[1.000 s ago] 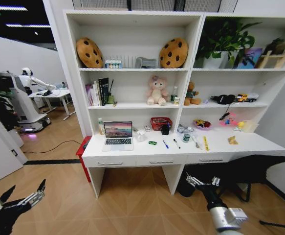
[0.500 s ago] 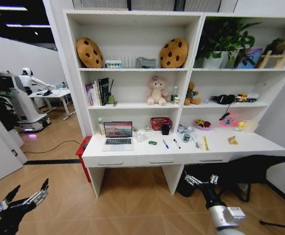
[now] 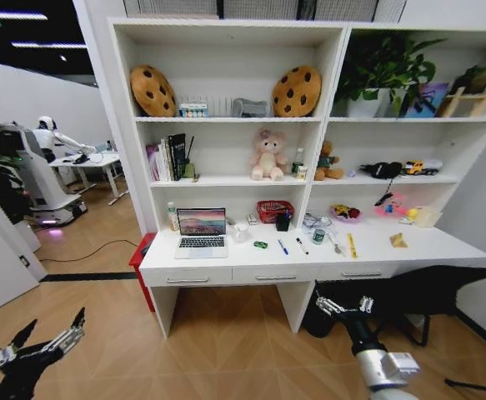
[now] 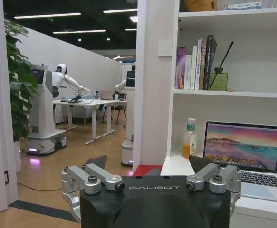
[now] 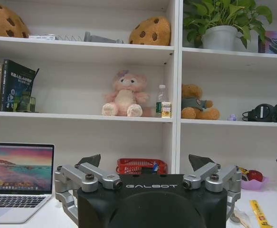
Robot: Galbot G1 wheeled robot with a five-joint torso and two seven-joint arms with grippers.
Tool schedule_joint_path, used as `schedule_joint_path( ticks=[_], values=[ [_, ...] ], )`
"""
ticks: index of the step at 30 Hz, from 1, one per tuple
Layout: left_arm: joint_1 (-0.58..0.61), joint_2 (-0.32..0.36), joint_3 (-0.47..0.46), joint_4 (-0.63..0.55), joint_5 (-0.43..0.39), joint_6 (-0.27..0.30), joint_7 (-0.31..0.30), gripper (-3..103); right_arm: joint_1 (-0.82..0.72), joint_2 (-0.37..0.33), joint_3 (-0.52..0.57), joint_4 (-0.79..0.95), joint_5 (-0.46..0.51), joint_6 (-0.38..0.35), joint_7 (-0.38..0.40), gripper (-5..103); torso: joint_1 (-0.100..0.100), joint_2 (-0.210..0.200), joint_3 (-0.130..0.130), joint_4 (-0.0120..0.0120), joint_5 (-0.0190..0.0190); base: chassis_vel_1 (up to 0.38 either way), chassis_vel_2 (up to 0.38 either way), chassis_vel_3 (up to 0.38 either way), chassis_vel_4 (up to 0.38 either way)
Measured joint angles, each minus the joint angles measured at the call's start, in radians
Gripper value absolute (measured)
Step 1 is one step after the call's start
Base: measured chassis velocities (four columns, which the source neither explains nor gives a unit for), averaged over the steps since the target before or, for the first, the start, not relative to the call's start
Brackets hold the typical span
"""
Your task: Organize the objects on the table.
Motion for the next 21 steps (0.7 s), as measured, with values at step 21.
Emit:
schedule_joint_path(
  ticks=[21],
  values=[
    [-0.005,0.004,-0.03,0.0,-0.031,0.002,0.0,98,-0.013,0.009,-0.008,0.014,-0.012,0.044,0.001,100,0.0,0.0,0.0,0.0005,-0.0001,-0.274,0.273,0.286,-0.287]
  ],
)
